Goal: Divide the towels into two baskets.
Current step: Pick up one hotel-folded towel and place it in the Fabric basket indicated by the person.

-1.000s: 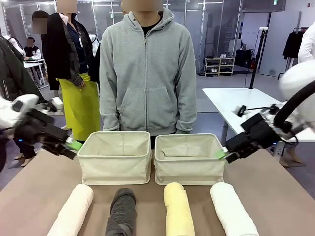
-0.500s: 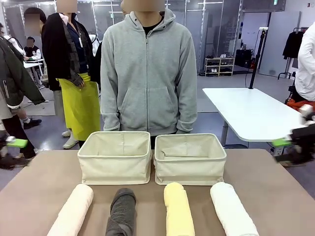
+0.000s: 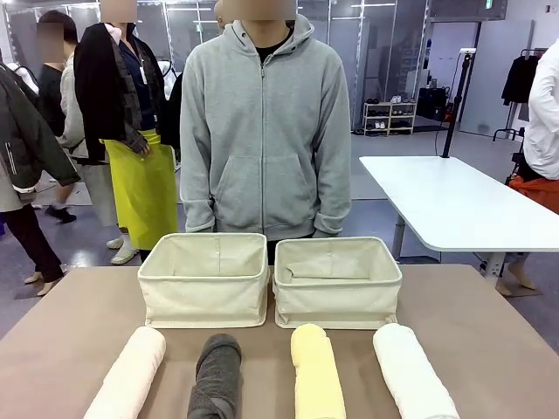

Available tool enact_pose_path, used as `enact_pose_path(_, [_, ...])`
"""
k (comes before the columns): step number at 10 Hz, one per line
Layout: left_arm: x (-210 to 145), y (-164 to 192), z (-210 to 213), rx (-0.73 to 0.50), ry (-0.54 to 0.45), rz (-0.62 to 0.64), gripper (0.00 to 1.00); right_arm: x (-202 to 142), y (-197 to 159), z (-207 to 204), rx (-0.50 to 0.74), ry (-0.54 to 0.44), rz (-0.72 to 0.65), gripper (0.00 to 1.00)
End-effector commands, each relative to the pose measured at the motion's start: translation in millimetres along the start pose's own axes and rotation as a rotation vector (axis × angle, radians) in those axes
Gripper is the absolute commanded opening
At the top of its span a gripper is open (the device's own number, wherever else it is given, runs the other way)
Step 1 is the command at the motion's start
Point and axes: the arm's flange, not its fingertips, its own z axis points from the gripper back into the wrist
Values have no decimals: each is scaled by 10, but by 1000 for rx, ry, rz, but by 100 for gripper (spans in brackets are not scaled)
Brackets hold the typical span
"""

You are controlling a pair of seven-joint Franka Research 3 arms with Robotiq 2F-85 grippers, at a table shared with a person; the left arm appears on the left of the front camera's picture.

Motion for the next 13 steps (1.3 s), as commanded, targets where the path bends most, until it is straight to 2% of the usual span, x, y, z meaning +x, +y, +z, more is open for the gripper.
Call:
enact_pose_path(1, [25,-34,-61,-7,16,-5,100,32,20,-98,11,23,5,100])
enact_pose_path(13, [25,-34,-61,-7,16,-5,100,32,20,-98,11,23,5,100])
